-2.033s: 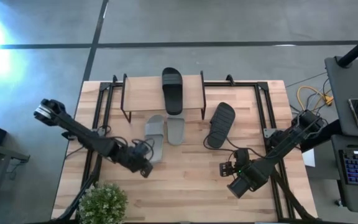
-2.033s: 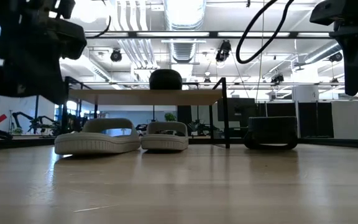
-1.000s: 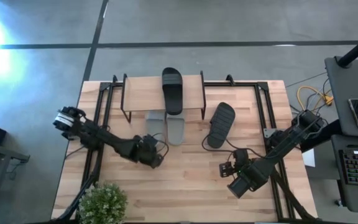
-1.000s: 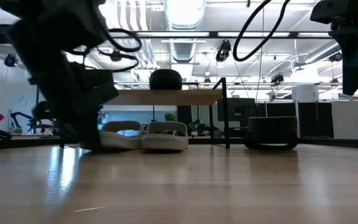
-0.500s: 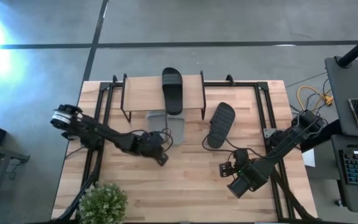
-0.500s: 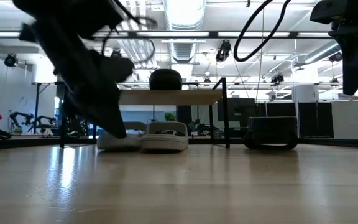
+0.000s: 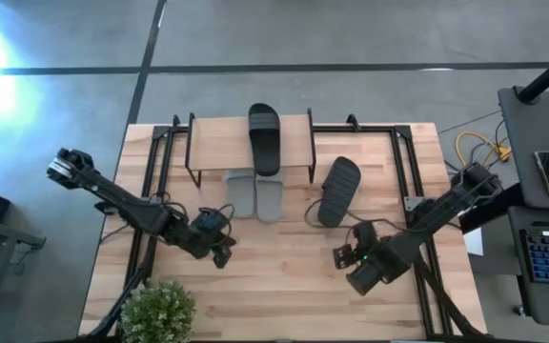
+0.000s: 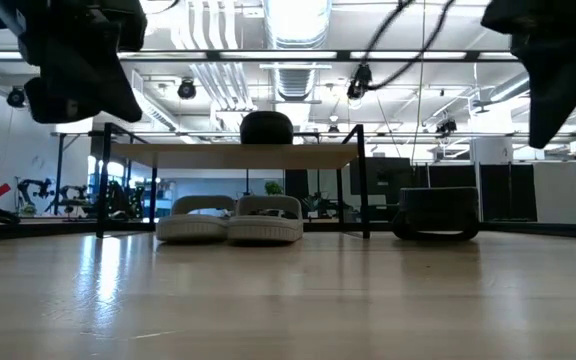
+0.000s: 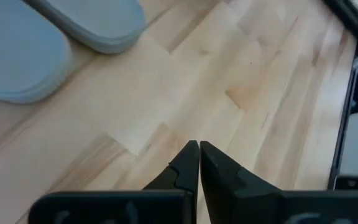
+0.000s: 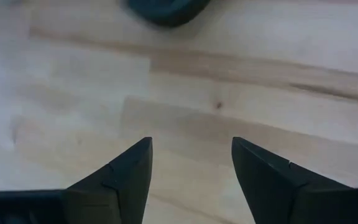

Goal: Pick and place slides into the shelf
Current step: Put the black slide on the shelf

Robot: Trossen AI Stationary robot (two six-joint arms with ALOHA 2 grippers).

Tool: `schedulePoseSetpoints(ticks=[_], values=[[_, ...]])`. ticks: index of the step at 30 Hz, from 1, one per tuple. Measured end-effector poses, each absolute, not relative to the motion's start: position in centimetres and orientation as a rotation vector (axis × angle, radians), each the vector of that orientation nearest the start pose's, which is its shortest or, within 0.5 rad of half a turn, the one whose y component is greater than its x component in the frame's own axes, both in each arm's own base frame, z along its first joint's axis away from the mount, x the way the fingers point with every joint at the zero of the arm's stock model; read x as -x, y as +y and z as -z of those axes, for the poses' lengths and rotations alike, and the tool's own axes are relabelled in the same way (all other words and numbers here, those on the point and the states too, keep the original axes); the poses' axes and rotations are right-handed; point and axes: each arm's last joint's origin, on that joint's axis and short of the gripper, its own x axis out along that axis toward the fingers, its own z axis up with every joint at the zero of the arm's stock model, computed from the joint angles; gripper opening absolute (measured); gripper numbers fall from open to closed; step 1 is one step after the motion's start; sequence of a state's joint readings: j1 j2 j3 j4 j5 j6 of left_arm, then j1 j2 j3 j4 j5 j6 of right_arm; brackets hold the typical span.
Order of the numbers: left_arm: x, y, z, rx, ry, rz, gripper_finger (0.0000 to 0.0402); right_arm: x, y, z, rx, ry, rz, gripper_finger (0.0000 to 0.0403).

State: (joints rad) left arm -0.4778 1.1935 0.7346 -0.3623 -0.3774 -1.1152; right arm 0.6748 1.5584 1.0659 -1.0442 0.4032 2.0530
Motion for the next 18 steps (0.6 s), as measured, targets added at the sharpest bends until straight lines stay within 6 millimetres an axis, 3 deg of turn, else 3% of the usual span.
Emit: schedulePoseSetpoints(ticks=[4, 10, 13, 18], values=[[-20.5, -9.4, -21.8, 0.760, 0.700, -0.360, 0.0000, -19.0, 13.5, -21.6, -1.138, 0.702, 1.042, 0.0208], [-20.3, -9.5, -22.0, 0.764, 0.693, -0.346, 0.0000, -16.4, 11.0, -21.4, -1.365, 0.319, 0.814, 0.0208], [-20.2, -9.6, -22.0, 0.765, 0.692, -0.340, 0.0000, -15.7, 10.3, -20.0, -1.401, 0.204, 0.776, 0.0208], [-19.9, -9.9, -22.2, 0.784, 0.690, -0.329, 0.0000, -15.3, 10.0, -17.0, -1.486, 0.166, 0.797, 0.0218]])
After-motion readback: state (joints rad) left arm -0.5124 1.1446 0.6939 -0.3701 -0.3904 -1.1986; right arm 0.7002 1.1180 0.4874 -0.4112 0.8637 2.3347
